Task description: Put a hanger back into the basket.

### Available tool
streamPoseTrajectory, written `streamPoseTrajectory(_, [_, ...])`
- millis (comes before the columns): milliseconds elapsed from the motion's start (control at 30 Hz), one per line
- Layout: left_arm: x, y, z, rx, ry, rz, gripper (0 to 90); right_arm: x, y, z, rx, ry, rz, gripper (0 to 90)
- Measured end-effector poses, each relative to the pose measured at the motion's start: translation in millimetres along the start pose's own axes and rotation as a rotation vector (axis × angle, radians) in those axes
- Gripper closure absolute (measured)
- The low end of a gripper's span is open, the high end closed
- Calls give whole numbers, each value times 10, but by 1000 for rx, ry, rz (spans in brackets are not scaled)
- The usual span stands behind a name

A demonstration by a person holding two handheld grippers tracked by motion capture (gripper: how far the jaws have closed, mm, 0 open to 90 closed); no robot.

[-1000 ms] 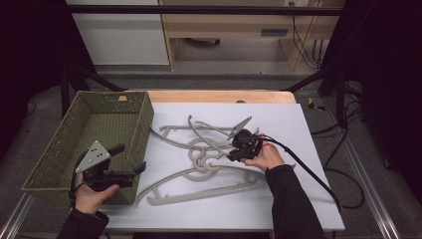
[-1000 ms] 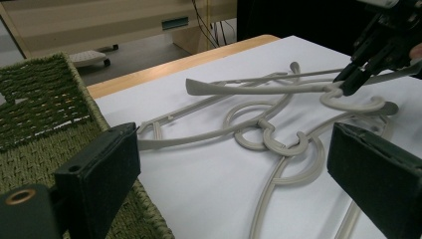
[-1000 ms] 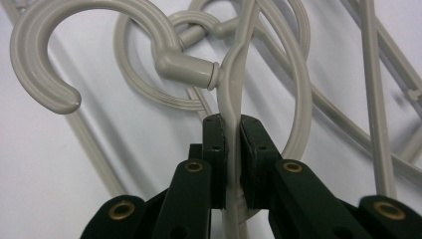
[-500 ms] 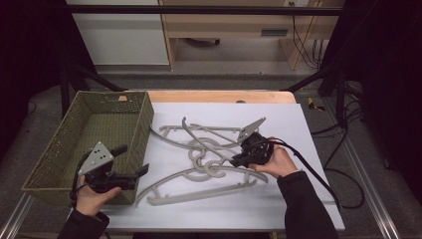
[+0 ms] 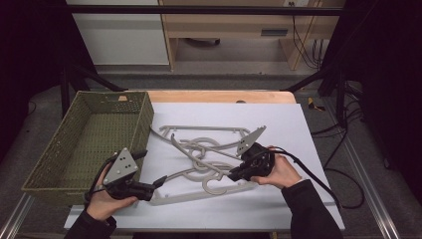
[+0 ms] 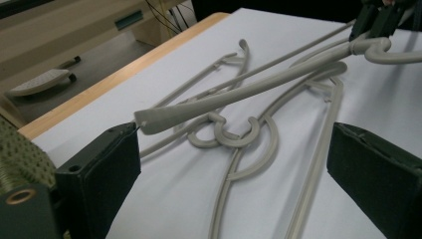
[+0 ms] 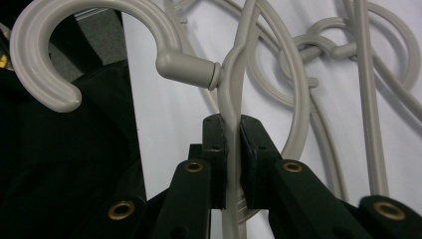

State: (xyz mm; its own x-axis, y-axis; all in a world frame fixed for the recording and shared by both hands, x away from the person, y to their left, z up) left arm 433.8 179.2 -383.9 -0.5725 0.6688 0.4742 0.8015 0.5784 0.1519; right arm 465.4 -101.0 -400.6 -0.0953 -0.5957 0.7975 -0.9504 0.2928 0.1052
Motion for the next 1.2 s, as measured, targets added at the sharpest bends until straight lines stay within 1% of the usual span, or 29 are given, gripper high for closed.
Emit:
streamPoseTrajectory(67, [-45,-46,-14,-22,18,12,63,-3,28,-3,2,1,-11,828])
streamPoseTrajectory(100, [-45,-46,-14,-22,18,12,64,1,36,-2,16,2,-25,828])
streamPoseTrajectory(167, [-102,-108,-35,-53,40,29,65,-4,52,-6,9,-4,-25,828])
streamPoseTrajectory(200, [-144,-151,-51,-81,56,44,67,-2,69,-3,20,3,-36,828])
streamPoseTrajectory(233, [-171,-170,-62,-104,71,51,68,-3,82,-3,16,3,-43,828])
streamPoseTrajectory(300, [-214,-203,-78,-123,83,63,72,-10,95,1,28,6,-52,828])
streamPoseTrajectory(333, [-214,-203,-78,-123,83,63,76,-10,95,1,28,6,-52,828])
streamPoseTrajectory(367, [-245,-224,-87,-137,90,70,76,-16,107,1,25,6,-55,828])
streamPoseTrajectory(400, [-271,-239,-92,-151,98,73,81,-21,118,0,32,2,-65,828])
streamPoseTrajectory(433, [-299,-257,-93,-164,106,76,86,-25,135,7,32,10,-71,828])
streamPoseTrajectory(500, [-351,-282,-90,-203,132,76,89,-30,144,5,28,8,-72,828])
streamPoseTrajectory(533, [-389,-304,-97,-235,146,76,106,-29,160,11,32,12,-81,828])
streamPoseTrajectory(567, [-389,-304,-97,-235,146,76,111,-26,168,12,31,15,-84,828])
streamPoseTrajectory(600, [-412,-327,-107,-252,150,86,111,-26,168,12,31,15,-84,828])
streamPoseTrajectory(667, [-448,-366,-128,-272,151,91,134,-24,187,10,43,6,-98,828])
streamPoseTrajectory(700, [-481,-398,-148,-295,153,97,140,-25,195,8,41,4,-105,828])
streamPoseTrajectory(733, [-481,-398,-148,-295,153,97,145,-26,198,7,43,6,-102,828])
streamPoseTrajectory(900, [-581,-487,-184,-358,172,114,173,-39,230,7,39,7,-115,828])
streamPoseTrajectory(967, [-625,-531,-188,-391,176,127,190,-45,240,5,44,5,-127,828])
streamPoseTrajectory(1033, [-651,-564,-188,-428,178,124,211,-47,246,4,45,3,-132,828])
streamPoseTrajectory(1067, [-666,-585,-186,-445,178,127,242,-47,257,6,41,5,-140,828])
streamPoseTrajectory(1100, [-676,-601,-184,-457,180,130,242,-47,257,6,41,5,-140,828])
streamPoseTrajectory(1133, [-702,-636,-178,-494,189,135,272,-51,264,6,43,8,-146,828])
streamPoseTrajectory(1167, [-702,-636,-178,-494,189,135,287,-56,264,4,47,4,-147,828])
streamPoseTrajectory(1200, [-727,-667,-172,-518,192,135,302,-57,268,7,47,7,-152,828])
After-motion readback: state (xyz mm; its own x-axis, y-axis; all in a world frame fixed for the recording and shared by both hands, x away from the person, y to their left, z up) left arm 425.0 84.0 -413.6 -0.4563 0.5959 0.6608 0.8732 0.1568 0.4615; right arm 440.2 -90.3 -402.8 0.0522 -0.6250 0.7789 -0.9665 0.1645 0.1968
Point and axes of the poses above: each handheld gripper's, and its own axes: x roughly backward along the jaws, z roughly out of its underside, y roughly to its left, the point moved 6 cm from there along -x, roughly forward along the jaws, and after that the axes turned 3 degrees about z, right-handed, at the moved point
